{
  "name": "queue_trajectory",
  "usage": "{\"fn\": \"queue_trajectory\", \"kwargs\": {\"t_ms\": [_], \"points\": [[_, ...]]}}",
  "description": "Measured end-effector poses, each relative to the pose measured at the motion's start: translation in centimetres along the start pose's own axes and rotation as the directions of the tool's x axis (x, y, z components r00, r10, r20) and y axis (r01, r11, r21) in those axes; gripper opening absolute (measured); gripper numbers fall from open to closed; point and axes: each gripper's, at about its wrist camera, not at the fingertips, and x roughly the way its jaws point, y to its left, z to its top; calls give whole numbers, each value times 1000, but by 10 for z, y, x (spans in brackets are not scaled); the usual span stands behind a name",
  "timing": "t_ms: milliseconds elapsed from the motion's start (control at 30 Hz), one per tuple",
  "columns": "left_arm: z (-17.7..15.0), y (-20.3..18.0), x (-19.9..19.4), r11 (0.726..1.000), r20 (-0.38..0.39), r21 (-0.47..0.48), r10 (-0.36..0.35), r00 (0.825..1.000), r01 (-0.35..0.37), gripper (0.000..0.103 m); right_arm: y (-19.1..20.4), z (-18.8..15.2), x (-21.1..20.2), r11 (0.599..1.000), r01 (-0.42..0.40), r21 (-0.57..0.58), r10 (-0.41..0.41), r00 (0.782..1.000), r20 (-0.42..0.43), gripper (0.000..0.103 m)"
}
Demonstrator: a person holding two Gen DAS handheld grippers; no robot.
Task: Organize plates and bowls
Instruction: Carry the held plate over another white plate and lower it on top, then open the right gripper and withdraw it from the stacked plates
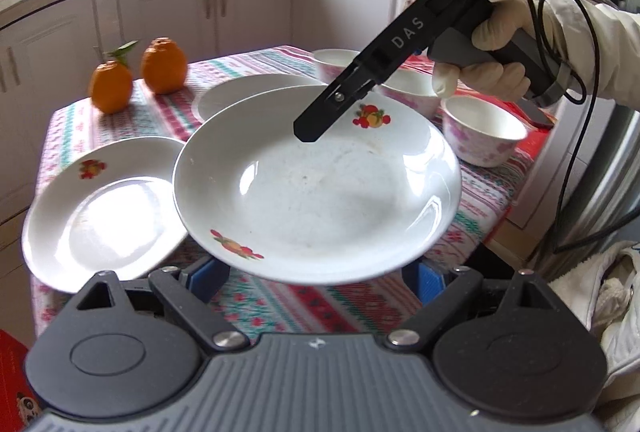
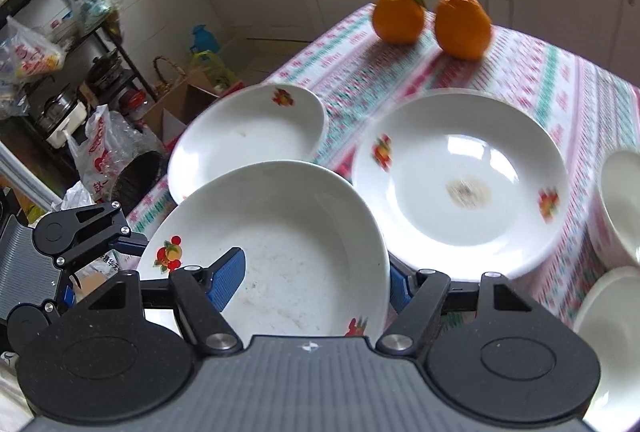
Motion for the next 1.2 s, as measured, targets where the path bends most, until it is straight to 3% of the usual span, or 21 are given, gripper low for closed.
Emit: {"fn": "queue_trajectory", "kwargs": {"t_ms": [467, 767, 1200], "points": [[-7, 63, -19, 983, -20, -92, 155, 988, -157, 92, 30, 77, 69, 986, -100, -131, 98, 995, -21, 77], [-10, 90, -16, 973, -46, -154, 166, 985, -171, 92, 30, 100, 105, 982, -133, -135, 127, 991, -51, 77], [-11, 106, -10, 969, -59, -171, 170, 984, -178, 93, 23, 101, 112, 986, -116, -119, 110, 992, -59, 77]]}}
